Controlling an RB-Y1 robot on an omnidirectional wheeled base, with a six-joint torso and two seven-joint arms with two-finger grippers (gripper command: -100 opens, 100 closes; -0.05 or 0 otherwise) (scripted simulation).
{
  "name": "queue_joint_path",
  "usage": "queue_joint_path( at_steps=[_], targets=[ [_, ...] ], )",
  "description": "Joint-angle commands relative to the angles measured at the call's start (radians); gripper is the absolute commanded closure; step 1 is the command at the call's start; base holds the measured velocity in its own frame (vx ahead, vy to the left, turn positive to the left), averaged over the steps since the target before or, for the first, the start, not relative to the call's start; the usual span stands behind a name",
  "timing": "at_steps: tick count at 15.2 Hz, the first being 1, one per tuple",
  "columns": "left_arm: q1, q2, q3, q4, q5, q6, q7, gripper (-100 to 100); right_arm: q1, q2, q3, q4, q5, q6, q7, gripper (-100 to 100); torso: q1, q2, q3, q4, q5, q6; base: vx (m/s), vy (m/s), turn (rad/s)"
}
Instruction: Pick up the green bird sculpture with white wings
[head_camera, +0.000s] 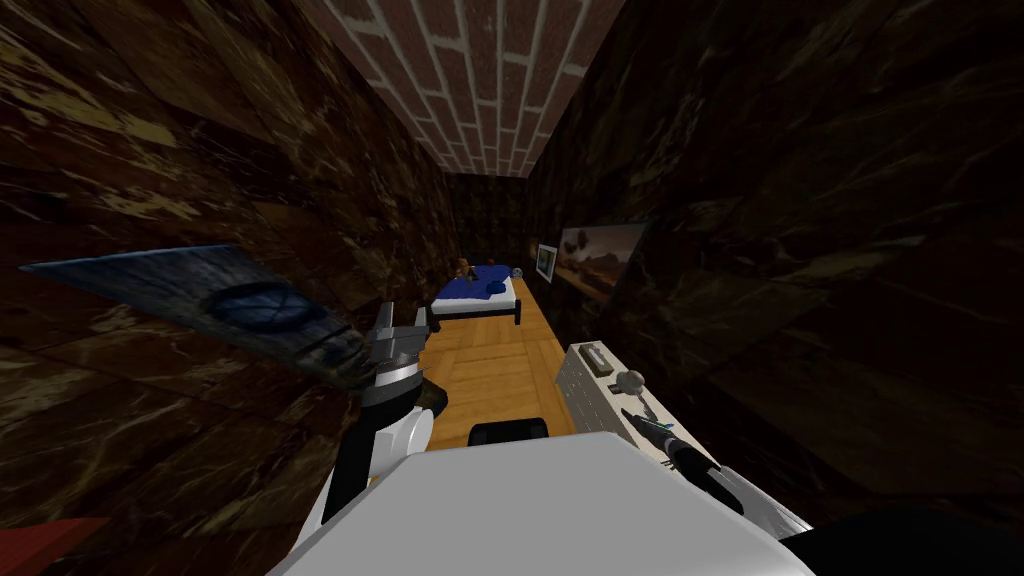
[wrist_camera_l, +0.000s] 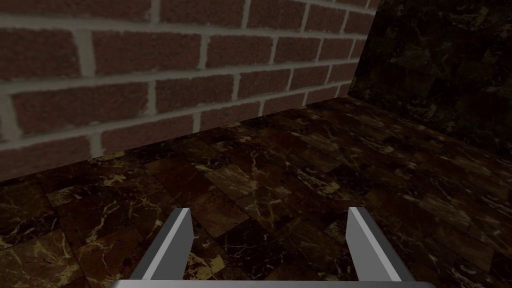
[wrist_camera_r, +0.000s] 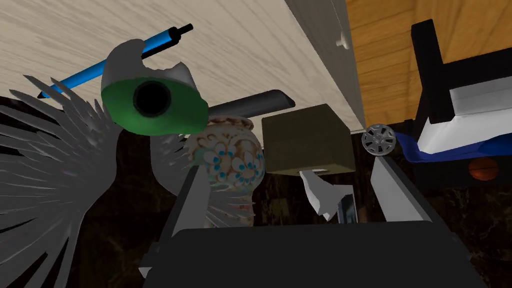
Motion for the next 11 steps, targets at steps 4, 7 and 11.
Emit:
queue_joint_path(
  at_steps=[4,7,11],
  targets=[
    [0.000,0.000,0.000,0.000,0.000,0.000,0.000,0,0.001,-0.051,0.024,0.130,0.036,0.037,0.053,-100,0.000,-0.001,-0.001,0.000,0.000,0.000,0.067,0.036,0.147],
    [0.000,0.000,0.000,0.000,0.000,0.000,0.000,0,0.000,-0.061,0.028,0.160,0.044,0.042,0.064,-100,0.000,0.000,0.000,0.000,0.000,0.000,0.039,0.016,0.054],
    [0.000,0.000,0.000,0.000,0.000,0.000,0.000,0,0.001,-0.090,0.045,0.260,0.070,0.061,0.101,-100,-0.001,0.001,0.000,0.000,0.000,0.000,0.044,0.018,0.129]
  ],
)
